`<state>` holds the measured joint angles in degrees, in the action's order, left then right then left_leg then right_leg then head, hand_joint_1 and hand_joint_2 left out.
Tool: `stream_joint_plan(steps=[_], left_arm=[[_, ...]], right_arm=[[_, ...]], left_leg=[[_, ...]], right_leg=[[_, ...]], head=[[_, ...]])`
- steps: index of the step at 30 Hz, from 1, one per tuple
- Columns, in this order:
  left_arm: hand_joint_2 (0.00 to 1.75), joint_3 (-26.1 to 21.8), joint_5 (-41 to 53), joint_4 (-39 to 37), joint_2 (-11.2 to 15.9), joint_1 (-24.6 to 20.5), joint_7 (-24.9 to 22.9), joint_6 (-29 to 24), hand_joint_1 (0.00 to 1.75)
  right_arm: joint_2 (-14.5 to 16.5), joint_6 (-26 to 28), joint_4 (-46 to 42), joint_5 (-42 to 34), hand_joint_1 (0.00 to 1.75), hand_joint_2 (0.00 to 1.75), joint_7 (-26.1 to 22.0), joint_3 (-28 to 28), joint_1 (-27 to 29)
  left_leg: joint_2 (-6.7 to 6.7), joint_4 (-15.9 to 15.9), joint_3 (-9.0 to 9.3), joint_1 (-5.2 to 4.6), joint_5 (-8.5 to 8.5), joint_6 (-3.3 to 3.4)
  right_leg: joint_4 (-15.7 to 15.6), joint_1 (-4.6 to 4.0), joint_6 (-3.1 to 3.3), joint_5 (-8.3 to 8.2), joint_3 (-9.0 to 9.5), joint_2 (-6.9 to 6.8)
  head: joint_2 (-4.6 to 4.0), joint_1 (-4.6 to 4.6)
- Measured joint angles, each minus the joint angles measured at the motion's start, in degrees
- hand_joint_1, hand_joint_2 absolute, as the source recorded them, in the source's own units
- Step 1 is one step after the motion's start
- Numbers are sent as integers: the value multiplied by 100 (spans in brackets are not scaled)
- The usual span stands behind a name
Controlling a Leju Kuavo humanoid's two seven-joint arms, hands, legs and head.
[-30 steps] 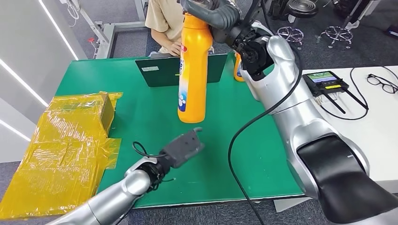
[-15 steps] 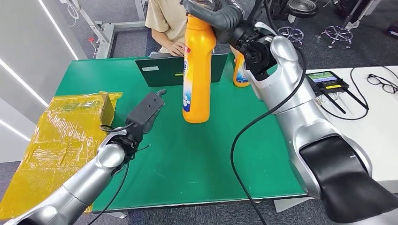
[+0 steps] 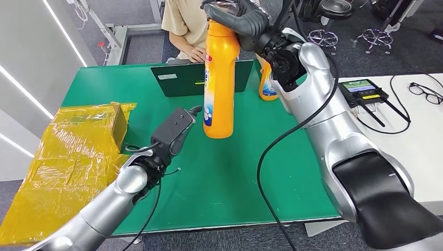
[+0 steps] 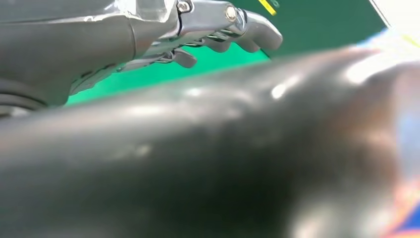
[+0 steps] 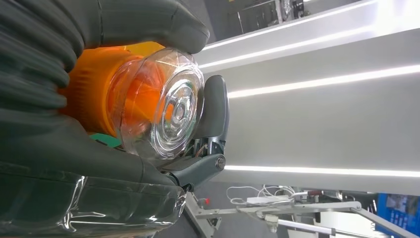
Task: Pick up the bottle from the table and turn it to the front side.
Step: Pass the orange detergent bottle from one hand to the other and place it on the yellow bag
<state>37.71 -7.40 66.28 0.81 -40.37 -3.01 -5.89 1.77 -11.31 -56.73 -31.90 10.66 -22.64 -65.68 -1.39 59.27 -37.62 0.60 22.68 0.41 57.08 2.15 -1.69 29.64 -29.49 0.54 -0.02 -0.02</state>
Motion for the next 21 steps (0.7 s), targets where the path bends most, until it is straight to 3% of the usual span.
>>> stream_joint_plan(steps=[6,16,19,20,21], left_arm=[[0,39,-83,306,-164,87,-54,45,0],[0,108,-196,690,-131,257,-98,-129,0],[131,117,-199,719,-134,259,-99,-174,0],[175,122,-198,724,-138,259,-102,-180,36],[175,128,-198,725,-147,259,-113,-171,75]], right_arm=[[27,-22,69,-69,175,175,-33,-13,53],[92,-34,76,-240,175,175,40,-99,210],[134,-25,108,-278,175,175,65,-168,237],[145,-19,121,-285,175,175,66,-185,248],[154,-14,132,-288,175,175,67,-198,260]], left_leg=[[1,0,1,-1,0,0],[1,-2,1,1,0,0],[1,-1,1,1,0,0],[1,-1,1,1,0,0],[1,-1,1,1,0,0]], right_leg=[[0,-1,0,0,0,1],[2,-2,0,0,0,1],[1,-2,0,0,0,0],[1,-1,0,0,0,0],[1,-1,0,0,0,-1]], head=[[0,1],[0,1],[0,0],[0,1],[0,0]])
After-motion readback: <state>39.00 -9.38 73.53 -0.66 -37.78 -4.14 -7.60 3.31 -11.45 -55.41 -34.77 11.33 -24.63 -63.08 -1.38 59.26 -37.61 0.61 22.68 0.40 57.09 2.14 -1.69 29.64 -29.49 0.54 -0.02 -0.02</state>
